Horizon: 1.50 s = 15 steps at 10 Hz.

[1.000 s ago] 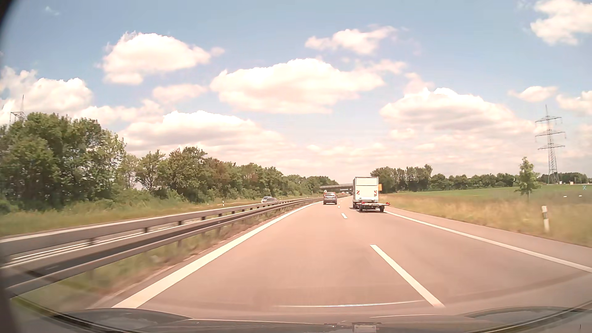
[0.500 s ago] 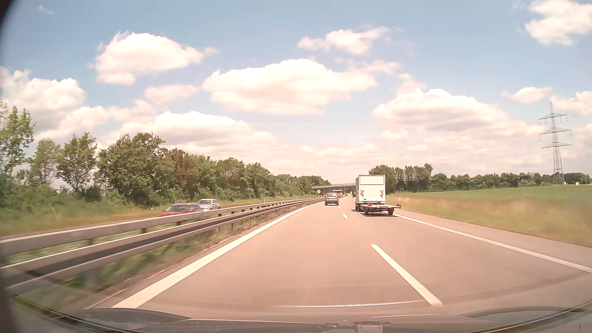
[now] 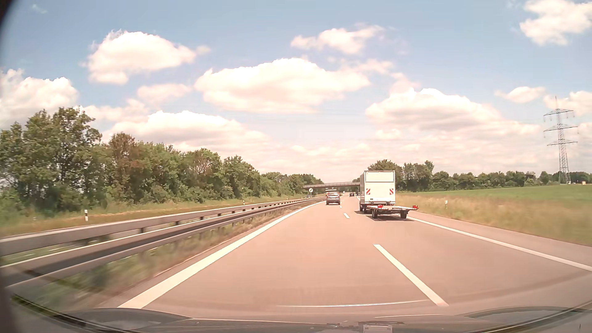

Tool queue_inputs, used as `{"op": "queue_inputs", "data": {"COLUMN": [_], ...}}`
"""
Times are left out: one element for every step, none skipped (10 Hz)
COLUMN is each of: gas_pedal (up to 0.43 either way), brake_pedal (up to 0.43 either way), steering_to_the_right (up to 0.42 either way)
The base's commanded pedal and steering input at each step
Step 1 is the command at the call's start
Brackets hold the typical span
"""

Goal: Follow the waypoints while adhering to traffic rules and regulations

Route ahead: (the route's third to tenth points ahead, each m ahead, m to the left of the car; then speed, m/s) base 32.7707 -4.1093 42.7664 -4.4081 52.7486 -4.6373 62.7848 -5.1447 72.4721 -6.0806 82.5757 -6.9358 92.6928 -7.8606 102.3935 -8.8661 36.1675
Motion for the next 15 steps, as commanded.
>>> {"op": "queue_inputs", "data": {"gas_pedal": [0.449,0.449,0.449,0.449,0.449,0.441,0.441,0.441,0.441,0.441,0.441,0.441,0.429,0.421,0.409], "brake_pedal": [0.012,0.012,0.006,0.006,0.012,0.012,0.012,0.006,0.012,0.012,0.012,0.012,0.012,0.006,0.012], "steering_to_the_right": [0.01,0.01,0.01,0.01,0.01,0.01,0.01,0.01,0.01,0.01,0.01,0.01,0.01,0.01,0.01]}}
